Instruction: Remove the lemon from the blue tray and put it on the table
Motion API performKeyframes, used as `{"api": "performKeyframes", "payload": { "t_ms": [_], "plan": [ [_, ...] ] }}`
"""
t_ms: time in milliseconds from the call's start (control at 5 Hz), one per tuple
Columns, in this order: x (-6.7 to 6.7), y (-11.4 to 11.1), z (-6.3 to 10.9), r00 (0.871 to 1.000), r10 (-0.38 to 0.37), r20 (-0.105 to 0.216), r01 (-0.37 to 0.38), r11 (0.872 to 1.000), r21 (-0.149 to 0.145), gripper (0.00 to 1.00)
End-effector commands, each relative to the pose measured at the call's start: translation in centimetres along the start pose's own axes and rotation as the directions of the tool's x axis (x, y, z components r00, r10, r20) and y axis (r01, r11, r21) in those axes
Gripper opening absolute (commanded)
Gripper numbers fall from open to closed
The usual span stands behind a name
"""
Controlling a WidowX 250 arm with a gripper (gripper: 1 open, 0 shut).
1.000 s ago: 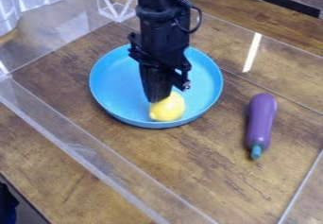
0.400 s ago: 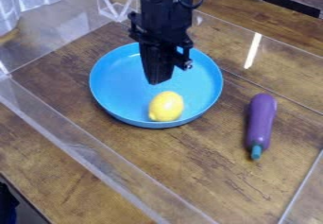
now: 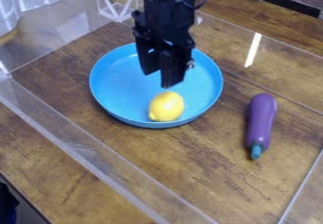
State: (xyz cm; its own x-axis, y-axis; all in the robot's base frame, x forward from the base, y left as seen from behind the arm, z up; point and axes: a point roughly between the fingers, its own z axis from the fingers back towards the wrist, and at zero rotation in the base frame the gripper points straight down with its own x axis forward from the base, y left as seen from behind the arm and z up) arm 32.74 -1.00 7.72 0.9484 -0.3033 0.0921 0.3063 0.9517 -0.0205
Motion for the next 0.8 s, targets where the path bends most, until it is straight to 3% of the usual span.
{"api": "performKeyframes", "payload": {
  "t_ms": [0, 400, 600],
  "plan": [
    [0.5, 0.2, 0.0, 1.0, -0.003, 0.027, 0.003, 1.0, 0.02, 1.0],
    [0.7, -0.2, -3.2, 1.0, -0.029, -0.001, 0.029, 0.999, 0.044, 1.0],
    [0.8, -0.2, -3.6, 0.999, -0.032, -0.008, 0.032, 0.997, 0.064, 0.0]
  ]
}}
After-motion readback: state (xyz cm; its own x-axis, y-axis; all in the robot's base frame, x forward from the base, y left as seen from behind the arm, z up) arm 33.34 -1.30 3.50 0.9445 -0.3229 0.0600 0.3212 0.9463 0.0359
